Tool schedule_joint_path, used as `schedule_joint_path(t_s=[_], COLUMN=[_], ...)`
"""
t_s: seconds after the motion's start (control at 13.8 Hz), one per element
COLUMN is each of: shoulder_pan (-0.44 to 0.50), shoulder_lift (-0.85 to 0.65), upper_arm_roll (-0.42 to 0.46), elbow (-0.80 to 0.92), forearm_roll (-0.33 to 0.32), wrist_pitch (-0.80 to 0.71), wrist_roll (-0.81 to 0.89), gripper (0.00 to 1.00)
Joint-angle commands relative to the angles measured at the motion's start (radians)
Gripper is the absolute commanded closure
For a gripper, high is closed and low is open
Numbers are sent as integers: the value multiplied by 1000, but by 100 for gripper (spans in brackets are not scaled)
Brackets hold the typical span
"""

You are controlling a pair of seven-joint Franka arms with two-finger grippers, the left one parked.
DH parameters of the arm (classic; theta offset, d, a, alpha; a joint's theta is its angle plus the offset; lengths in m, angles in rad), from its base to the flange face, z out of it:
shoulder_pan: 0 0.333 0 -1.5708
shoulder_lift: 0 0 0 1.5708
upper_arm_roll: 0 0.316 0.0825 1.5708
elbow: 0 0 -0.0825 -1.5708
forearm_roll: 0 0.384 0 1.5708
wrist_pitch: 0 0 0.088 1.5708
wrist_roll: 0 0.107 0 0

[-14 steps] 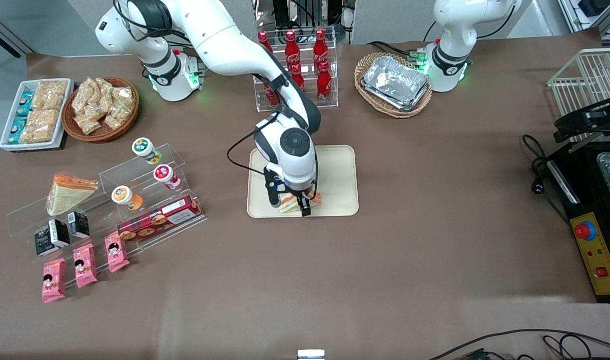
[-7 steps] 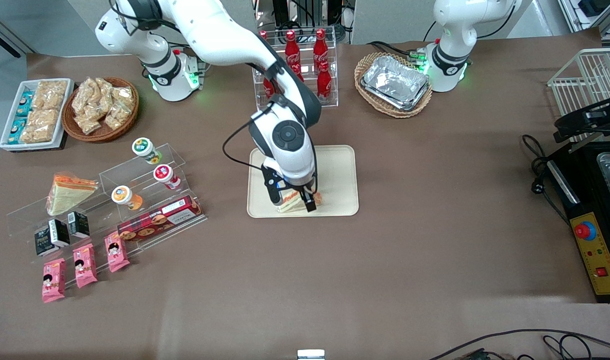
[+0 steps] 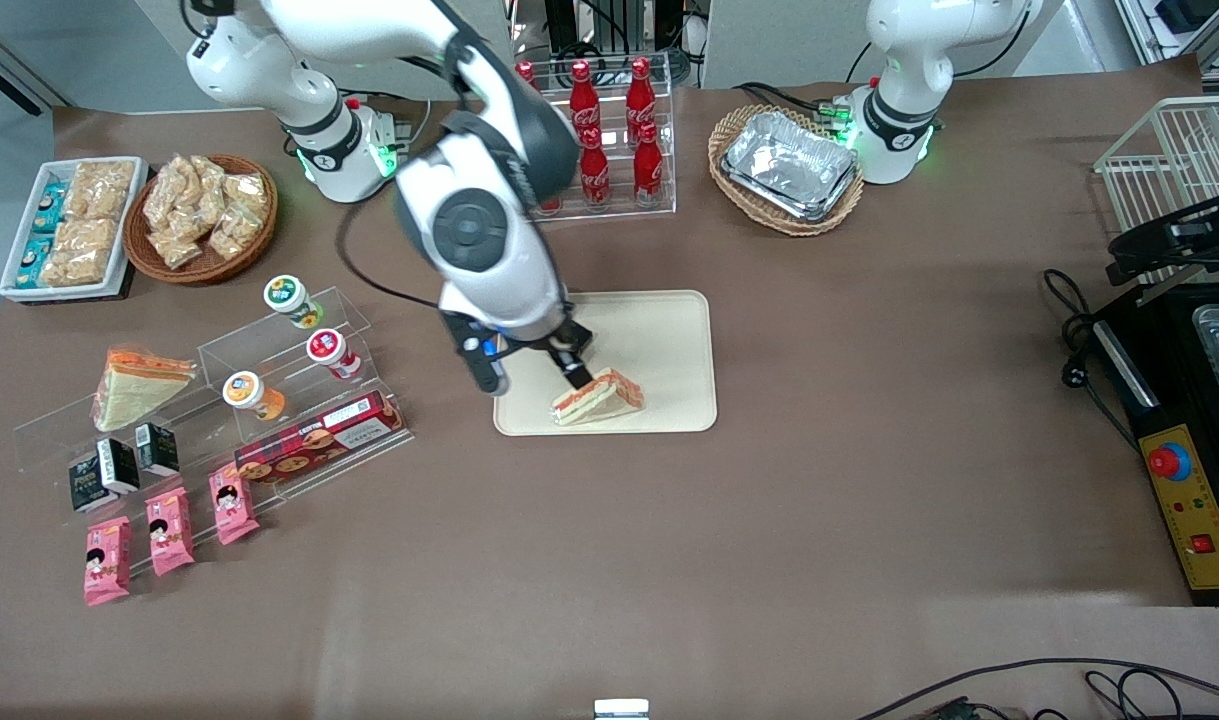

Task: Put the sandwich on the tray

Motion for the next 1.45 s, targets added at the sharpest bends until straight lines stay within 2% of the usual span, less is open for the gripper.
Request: schedule_joint_path(t_s=[0.0, 0.14, 0.22, 0.29, 0.36, 0.43, 0.51, 0.58, 0.8, 1.01, 1.16, 1.38], shoulder_pan=[-139, -188, -237, -342, -520, -705, -833, -871, -876, -879, -886, -903], shoulder_lift=[-117, -184, -221, -249, -273, -286, -292, -298, -313, -388, -382, -375], upper_arm_roll=[18, 23, 64, 163, 325, 498, 605, 603, 447, 330, 292, 272], elbow=[26, 23, 14, 0, -22, -34, -39, -39, -40, -165, -164, -152], forearm_roll=[-24, -128, -201, -281, -344, -387, -418, -429, -411, -340, -340, -334], wrist_pitch=[-144, -193, -208, -216, -218, -216, -218, -218, -201, -82, -69, -73], wrist_roll=[-328, -546, -649, -721, -778, -832, -915, -1032, -1269, -1409, -1559, -1573], gripper=[0, 0, 0, 0, 0, 0, 0, 0, 0, 0, 0, 0])
